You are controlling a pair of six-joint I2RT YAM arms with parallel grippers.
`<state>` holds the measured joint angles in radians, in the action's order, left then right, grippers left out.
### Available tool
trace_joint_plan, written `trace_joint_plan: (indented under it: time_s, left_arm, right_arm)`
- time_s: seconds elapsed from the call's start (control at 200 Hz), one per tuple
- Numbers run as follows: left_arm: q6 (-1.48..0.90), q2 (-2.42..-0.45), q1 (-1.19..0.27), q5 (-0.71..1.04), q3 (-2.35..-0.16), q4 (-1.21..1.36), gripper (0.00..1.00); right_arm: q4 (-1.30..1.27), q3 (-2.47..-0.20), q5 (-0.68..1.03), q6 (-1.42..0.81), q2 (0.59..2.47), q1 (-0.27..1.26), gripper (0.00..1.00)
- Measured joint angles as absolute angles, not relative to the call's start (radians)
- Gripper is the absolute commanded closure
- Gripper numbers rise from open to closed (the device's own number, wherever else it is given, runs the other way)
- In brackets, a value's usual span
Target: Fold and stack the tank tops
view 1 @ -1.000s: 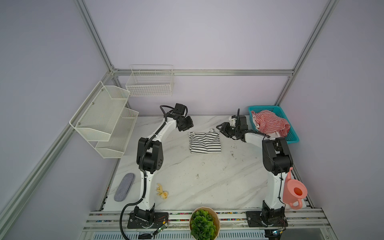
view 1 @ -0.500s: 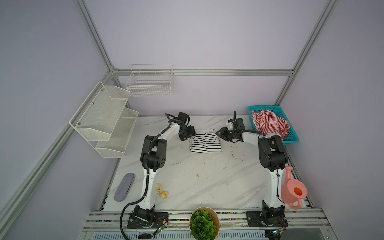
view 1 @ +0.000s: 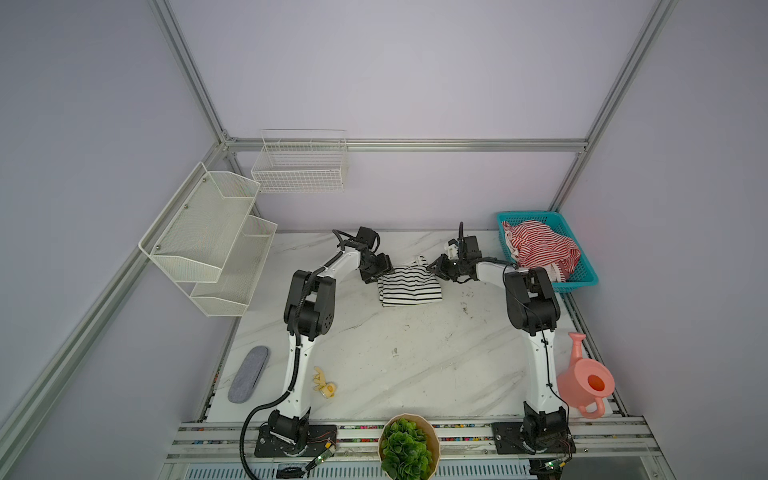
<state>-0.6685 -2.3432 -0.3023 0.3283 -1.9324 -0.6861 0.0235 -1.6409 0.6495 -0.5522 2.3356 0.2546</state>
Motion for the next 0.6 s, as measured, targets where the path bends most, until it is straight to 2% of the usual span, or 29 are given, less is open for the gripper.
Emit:
trace_joint_plan:
  time_s: [0.075,0.145,0.305,0.385,0.595]
  left_arm:
    - [-0.67,-2.344,-0.302,0.332,-1.932,-0.685,0.52]
    - [-0.671,-2.346,-0.302,0.335,-1.932,-0.682,0.68]
    - [-0.659,-2.363,-0.301,0.336,-1.933,-0.675,1.0]
    - [-0.648,-2.381,-0.292,0.337,-1.954,-0.687,1.0]
    - [-0.554,-2.402,-0.219,0.276,-2.033,-0.757,1.0]
  right_arm:
    - [0.027,-1.645,0.651,-0.553,2.336,0.262,0.71]
    - [0.026,-1.645,0.657,-0.555,2.336,0.265,0.63]
    - [0.018,-1.639,0.673,-0.545,2.326,0.266,0.52]
    - [0.02,-1.599,0.662,-0.543,2.293,0.261,0.49]
    - [0.045,-1.449,0.606,-0.54,2.13,0.247,0.48]
